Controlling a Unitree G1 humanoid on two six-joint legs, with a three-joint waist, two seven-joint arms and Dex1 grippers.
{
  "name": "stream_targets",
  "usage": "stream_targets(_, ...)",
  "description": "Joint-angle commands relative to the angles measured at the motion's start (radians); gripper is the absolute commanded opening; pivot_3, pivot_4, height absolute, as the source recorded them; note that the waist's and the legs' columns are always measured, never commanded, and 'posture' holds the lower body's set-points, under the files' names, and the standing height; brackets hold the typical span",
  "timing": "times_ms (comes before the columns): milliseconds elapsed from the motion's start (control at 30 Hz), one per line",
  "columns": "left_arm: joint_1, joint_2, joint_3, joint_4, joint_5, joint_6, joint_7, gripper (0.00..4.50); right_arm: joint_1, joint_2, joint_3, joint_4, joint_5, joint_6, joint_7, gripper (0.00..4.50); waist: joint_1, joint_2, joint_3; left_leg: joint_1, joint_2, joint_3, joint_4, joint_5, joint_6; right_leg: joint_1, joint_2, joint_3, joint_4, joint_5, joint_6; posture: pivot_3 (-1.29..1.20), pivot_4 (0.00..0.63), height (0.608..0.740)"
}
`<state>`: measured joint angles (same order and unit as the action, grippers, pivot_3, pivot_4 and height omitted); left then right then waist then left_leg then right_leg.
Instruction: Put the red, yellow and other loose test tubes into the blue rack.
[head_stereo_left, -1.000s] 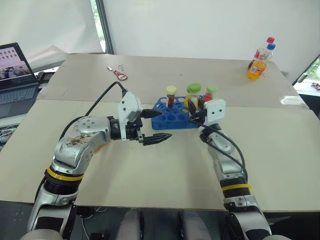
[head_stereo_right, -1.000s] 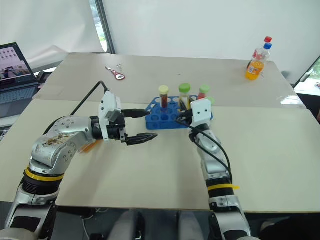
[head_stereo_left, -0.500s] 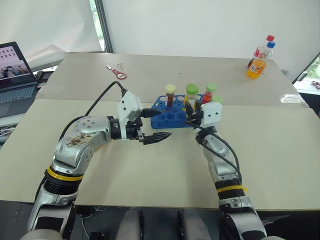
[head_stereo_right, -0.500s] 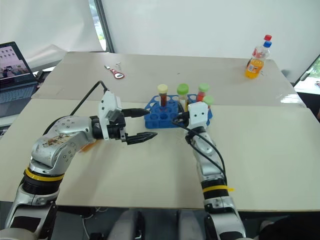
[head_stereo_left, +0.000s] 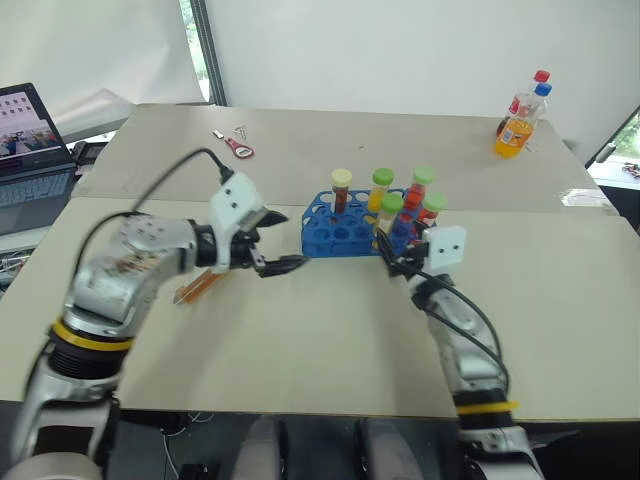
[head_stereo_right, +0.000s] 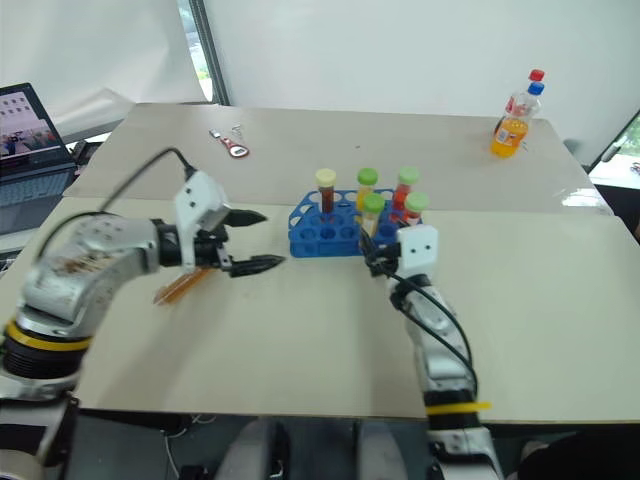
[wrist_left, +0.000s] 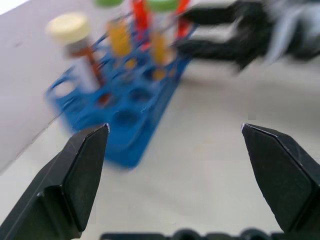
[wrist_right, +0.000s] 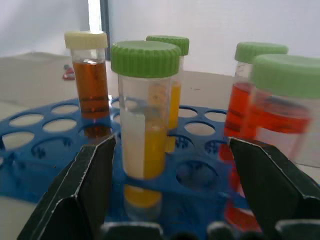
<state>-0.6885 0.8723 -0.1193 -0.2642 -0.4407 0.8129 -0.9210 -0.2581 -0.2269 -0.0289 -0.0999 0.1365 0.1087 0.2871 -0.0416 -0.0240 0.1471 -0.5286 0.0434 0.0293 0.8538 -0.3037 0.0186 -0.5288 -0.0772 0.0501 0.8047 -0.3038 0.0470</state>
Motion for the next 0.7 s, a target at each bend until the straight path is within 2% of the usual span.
stream_targets(33,-0.076,0.101,-0.031,0.013,0.023,0.086,-0.078,4.5,0.037,-0.094,0.017,-0.225,0.108,0.121,0.148,4.02,-0.001,0.0,0.0,0.0,0.0,0.0,0.0,0.0,0.0,0.0,0.0,0.0,0.0,-0.001,0.0,0.0,0.15,0.662)
stream_targets(167,-0.152,0.213,-0.137,0.098,0.079,0.164,-0.173,4.5,0.053,-0.315,0.025,-0.413,0.301,0.325,0.392,4.02,-0.001,0.0,0.0,0.001,0.0,0.0,0.0,0.0,0.0,0.0,0.001,0.0,0.0,-0.003,-0.001,0.0,0.15,0.662)
stream_targets(300,-0.19,0.25,-0.254,0.192,0.164,0.177,-0.24,4.5,-0.034,-0.433,0.054,-0.483,0.403,0.482,0.476,4.02,0.0,0.0,0.001,0.001,0.001,-0.001,0.0,0.0,0.0,0.001,0.001,-0.001,0.0,-0.004,-0.002,0.0,0.15,0.662)
stream_targets(400,-0.235,0.209,-0.35,0.288,0.238,0.206,-0.249,4.5,-0.111,-0.5,0.069,-0.508,0.462,0.586,0.524,4.02,0.007,0.0,0.001,0.001,0.0,-0.001,0.0,0.0,0.0,0.001,0.0,-0.002,0.0,-0.004,-0.003,0.0,0.15,0.662)
stream_targets(700,-0.34,0.071,-0.469,0.534,0.393,0.152,-0.287,4.5,-0.184,-0.542,0.015,-0.563,0.605,0.737,0.511,4.02,0.032,-0.004,0.003,-0.001,0.0,-0.004,0.0,0.0,0.0,0.001,-0.001,-0.005,0.0,-0.004,-0.002,0.0,0.15,0.662)
